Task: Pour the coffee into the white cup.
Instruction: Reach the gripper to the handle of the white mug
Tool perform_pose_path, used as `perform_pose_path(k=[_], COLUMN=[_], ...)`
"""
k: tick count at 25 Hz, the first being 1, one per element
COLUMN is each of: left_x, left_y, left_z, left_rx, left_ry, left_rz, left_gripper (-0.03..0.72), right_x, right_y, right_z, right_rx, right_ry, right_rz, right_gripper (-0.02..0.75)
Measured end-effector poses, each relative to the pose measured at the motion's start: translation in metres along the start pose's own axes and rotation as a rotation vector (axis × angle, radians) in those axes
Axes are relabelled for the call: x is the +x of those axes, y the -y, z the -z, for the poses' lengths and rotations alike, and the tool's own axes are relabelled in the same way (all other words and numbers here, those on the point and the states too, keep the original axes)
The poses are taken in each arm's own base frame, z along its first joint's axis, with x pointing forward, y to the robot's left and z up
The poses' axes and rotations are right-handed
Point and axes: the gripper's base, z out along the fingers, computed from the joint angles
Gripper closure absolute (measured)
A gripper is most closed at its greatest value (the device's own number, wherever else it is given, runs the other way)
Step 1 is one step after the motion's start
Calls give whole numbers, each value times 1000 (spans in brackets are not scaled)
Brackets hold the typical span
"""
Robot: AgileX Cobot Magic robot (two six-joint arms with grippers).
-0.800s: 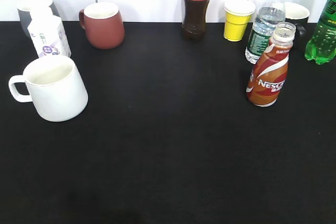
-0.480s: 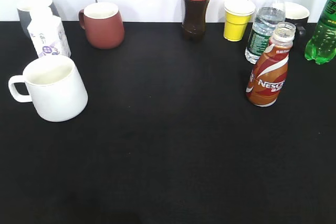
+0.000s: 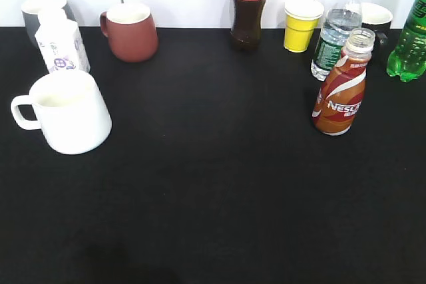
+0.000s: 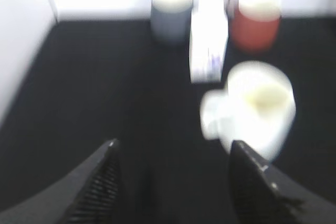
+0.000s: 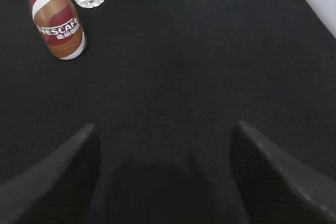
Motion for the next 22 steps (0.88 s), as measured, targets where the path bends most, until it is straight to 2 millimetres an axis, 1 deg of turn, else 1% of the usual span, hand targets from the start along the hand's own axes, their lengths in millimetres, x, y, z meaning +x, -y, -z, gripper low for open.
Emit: perform_pose_path(k=[1, 2, 3, 5, 6, 7, 9, 10, 11, 16, 18, 20, 22], left_x=[-8, -12, -9, 20, 38, 59, 94, 100, 102, 124, 130, 130, 134], left_y=[0, 1, 3, 8, 9, 9, 8, 7, 7, 8, 9, 14, 15], left_z=[-18, -34, -51, -81, -91, -99, -115, -120, -126, -162, -170, -176, -181], left_rx=[1, 12, 22, 51, 62, 63, 50, 48, 48, 39, 50, 99, 111], left_ry=[24, 46, 62, 53, 44, 27, 10, 44, 58, -9, -9, 42, 53], left_rz=[-4, 14, 16, 6, 6, 23, 23, 16, 8, -3, 8, -26, -28], left_gripper=[192, 192, 192, 192, 192, 192, 192, 195, 196, 197, 197, 197, 204], right_x=[0, 0, 0, 0, 0, 0, 0, 0, 0, 0, 0, 0, 0], right_y=[0, 0, 0, 0, 0, 0, 0, 0, 0, 0, 0, 0, 0], right_z=[0, 0, 0, 0, 0, 0, 0, 0, 0, 0, 0, 0, 0], right_rx=[0, 0, 0, 0, 0, 0, 0, 0, 0, 0, 0, 0, 0], right_ry=[0, 0, 0, 0, 0, 0, 0, 0, 0, 0, 0, 0, 0], right_rz=[0, 0, 0, 0, 0, 0, 0, 0, 0, 0, 0, 0, 0], right_gripper=[155, 155, 155, 155, 155, 155, 155, 155, 155, 155, 155, 155, 155])
